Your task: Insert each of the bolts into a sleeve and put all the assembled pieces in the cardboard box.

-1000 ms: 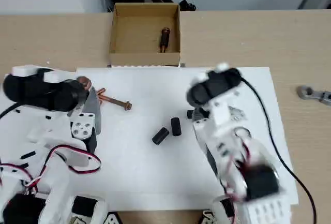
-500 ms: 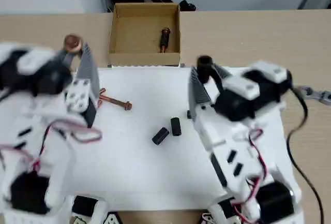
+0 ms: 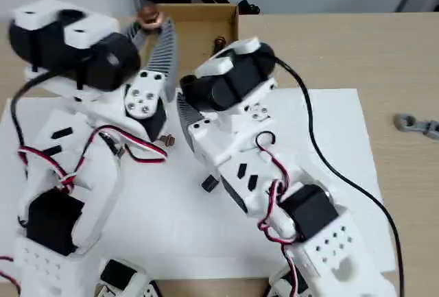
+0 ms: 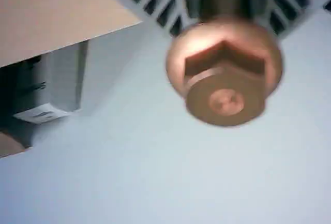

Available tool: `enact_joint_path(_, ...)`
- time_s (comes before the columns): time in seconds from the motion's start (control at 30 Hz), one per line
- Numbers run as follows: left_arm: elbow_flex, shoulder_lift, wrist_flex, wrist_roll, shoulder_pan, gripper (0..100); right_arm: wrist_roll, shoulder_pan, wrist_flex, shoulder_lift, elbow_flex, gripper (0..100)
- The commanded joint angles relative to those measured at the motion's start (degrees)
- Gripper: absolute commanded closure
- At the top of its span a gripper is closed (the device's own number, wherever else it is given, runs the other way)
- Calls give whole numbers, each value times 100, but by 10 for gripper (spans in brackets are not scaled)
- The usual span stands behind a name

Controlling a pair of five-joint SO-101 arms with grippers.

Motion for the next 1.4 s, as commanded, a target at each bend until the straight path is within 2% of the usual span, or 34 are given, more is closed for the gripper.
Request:
enact_joint_path(0.0,-497,0,-193,18,105,994,281,75,-391,13,-299,994)
enact_joint_path(0.27,-593,9,-202,18,132,994,308,558,22,-286,-237,994)
enact_joint_path(0.57,-567,176,-246,18,809,994,299,549,-13,-1815,1257,994)
enact_joint_path(0.73,-558,413,-246,352,1073,994,308,558,-145,-2536,1820,994)
enact_joint_path(1.1,-558,598,475,545,1187,994,334,558,-207,-3363,2409,994)
enact_joint_path(1.27,-602,738,527,686,1178,994,343,558,-295,-3547,2716,994)
enact_joint_path(1.37,-822,826,721,712,1187,994,580,558,-523,-3688,2954,994)
